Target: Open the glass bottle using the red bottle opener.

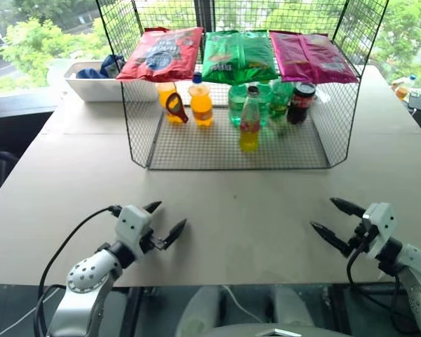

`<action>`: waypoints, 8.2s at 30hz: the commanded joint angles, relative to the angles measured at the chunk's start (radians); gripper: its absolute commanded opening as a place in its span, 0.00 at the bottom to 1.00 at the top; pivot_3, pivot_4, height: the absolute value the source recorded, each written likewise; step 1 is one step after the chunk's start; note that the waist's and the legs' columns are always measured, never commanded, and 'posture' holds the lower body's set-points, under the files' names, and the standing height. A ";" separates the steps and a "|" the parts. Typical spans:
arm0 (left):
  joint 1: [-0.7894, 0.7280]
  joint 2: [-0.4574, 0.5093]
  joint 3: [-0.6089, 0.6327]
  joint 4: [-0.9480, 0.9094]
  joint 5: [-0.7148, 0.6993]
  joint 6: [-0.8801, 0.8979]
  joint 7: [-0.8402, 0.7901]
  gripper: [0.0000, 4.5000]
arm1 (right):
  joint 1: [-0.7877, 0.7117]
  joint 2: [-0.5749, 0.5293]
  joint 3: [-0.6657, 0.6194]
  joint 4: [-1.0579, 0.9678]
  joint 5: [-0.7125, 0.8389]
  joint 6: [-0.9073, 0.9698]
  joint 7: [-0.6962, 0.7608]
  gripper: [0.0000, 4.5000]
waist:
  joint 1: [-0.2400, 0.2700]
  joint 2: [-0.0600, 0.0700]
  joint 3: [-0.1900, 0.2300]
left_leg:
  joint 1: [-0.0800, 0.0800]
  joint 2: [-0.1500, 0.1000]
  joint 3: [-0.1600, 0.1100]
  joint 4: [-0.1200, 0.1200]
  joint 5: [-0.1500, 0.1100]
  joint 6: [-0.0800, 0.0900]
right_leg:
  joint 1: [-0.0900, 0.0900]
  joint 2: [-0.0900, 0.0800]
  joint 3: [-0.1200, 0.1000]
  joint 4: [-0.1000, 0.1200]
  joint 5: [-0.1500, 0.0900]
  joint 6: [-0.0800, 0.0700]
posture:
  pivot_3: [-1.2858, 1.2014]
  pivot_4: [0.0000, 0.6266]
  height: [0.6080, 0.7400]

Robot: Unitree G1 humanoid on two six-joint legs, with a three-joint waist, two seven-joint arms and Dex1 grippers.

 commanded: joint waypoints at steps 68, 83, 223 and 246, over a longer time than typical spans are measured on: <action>-0.943 -0.251 0.035 0.730 0.137 -0.233 0.414 0.99 | -0.403 0.236 0.284 -0.397 0.096 0.146 -0.217 0.99 | -0.016 -0.004 0.000 | -0.004 -0.003 -0.002 0.004 0.003 -0.004 | -0.004 0.005 -0.002 0.003 0.000 0.000 | 0.52 0.24 1.00; -1.013 -0.298 0.073 0.848 0.078 -0.332 0.386 0.08 | -0.358 0.233 0.285 -0.394 0.074 0.124 -0.215 1.00 | -0.025 -0.005 0.001 | -0.004 -0.004 -0.002 0.004 0.003 -0.004 | -0.004 0.005 -0.002 0.004 0.000 0.001 | 0.52 0.24 1.00; -1.446 -0.517 -0.106 1.525 0.246 -0.451 0.215 0.98 | -0.360 0.126 0.148 -0.441 0.066 0.560 -0.751 0.00 | -0.005 -0.011 0.004 | -0.006 -0.009 -0.003 0.005 0.003 -0.004 | -0.004 0.005 -0.003 0.004 0.000 0.001 | 0.52 0.24 1.00; -1.454 -0.514 -0.060 1.478 0.235 -0.453 0.159 0.58 | -0.374 0.197 0.149 -0.411 -0.075 0.505 -0.688 0.00 | -0.020 -0.011 0.004 | -0.005 -0.009 -0.003 0.007 0.003 -0.004 | -0.004 0.005 -0.003 0.008 0.000 0.001 | 0.52 0.24 1.00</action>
